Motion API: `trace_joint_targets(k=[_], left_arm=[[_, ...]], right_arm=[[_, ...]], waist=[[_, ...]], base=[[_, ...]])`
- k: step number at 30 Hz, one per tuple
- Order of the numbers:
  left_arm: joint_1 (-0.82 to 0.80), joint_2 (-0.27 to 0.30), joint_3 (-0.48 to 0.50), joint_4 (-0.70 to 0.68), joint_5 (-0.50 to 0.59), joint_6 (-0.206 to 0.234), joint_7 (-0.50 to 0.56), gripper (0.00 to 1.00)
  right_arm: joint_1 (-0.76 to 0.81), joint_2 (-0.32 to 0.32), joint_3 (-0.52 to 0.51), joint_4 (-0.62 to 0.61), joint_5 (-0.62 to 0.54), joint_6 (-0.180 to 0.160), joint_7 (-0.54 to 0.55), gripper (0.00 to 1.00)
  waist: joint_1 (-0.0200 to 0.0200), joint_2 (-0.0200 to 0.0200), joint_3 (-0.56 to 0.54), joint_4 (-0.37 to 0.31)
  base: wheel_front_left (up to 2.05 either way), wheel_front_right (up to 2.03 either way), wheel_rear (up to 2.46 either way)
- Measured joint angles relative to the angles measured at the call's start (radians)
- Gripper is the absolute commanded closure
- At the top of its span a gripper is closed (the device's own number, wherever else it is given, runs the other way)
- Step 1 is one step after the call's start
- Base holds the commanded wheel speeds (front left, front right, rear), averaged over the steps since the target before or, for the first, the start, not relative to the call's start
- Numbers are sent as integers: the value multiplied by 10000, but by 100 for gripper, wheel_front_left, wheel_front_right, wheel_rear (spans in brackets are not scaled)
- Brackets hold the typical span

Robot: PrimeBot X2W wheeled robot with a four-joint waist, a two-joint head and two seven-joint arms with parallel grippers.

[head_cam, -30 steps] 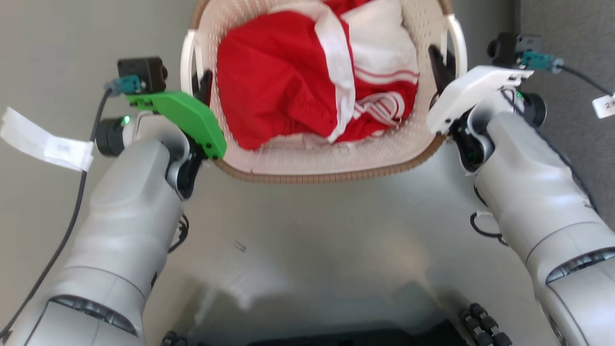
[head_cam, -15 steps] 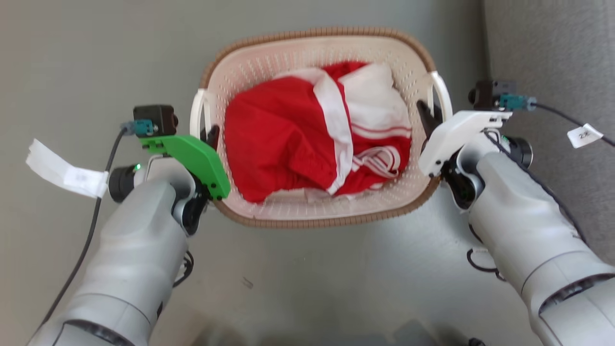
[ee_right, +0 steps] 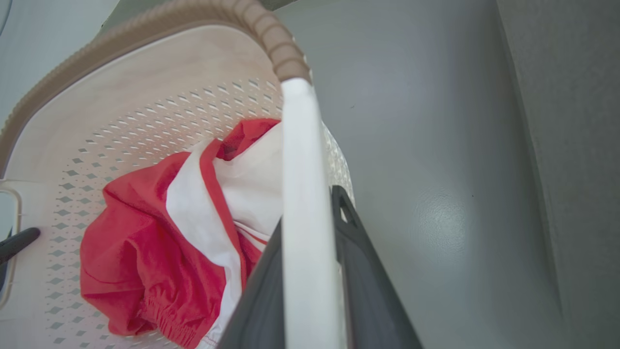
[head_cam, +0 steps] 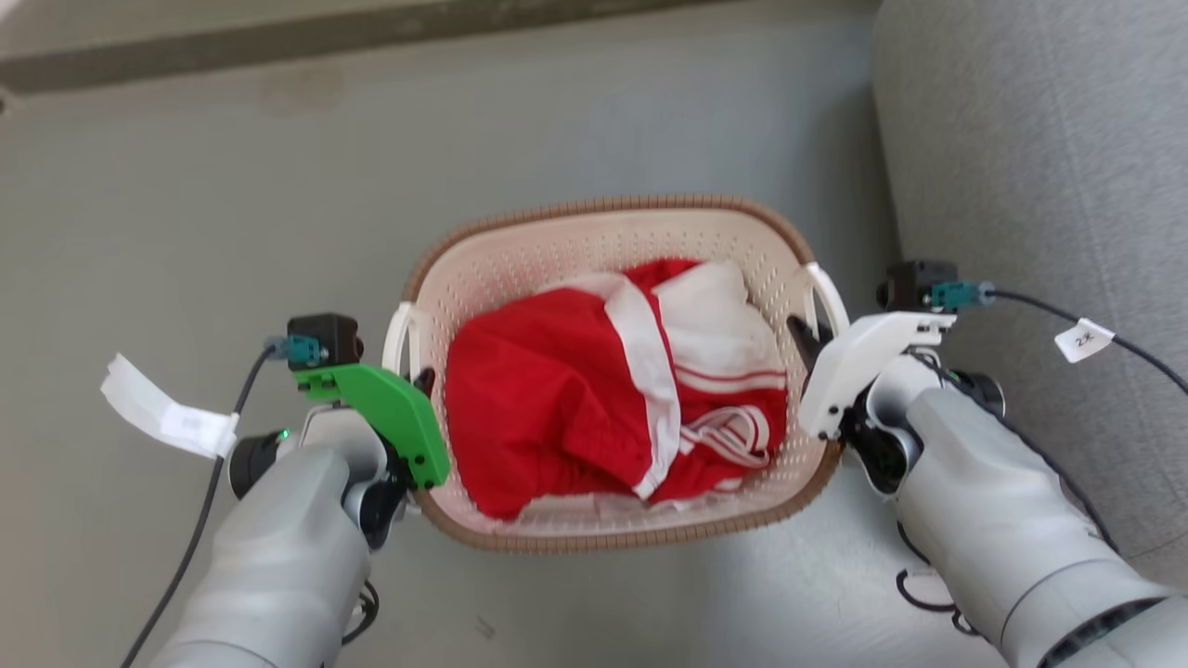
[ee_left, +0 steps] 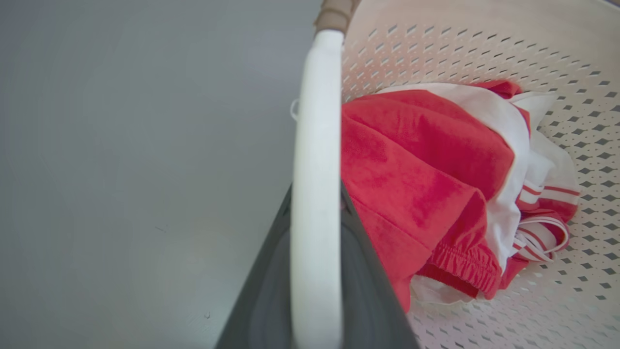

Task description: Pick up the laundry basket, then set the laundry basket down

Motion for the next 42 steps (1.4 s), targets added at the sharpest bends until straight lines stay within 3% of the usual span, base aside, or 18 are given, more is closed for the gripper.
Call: trace_joint_targets(k=[17, 24, 42], left_arm=[[1408, -13, -408, 27, -495, 29, 625, 100], [1620, -23, -497, -23, -642, 230, 842, 100], [1788, 10, -794, -291, -1001, 579, 1001, 100]], right_arm=[[1542, 25, 541, 2, 736, -4, 543, 100], [1774, 29, 734, -8, 917, -12, 780, 100], [1778, -42, 1095, -4, 1221, -19, 978, 100]], waist=[[0, 0, -2104, -151], [0, 0, -2881, -165], [0, 0, -3368, -240]], base=[[0, 0, 0], [0, 0, 0], [0, 0, 0]])
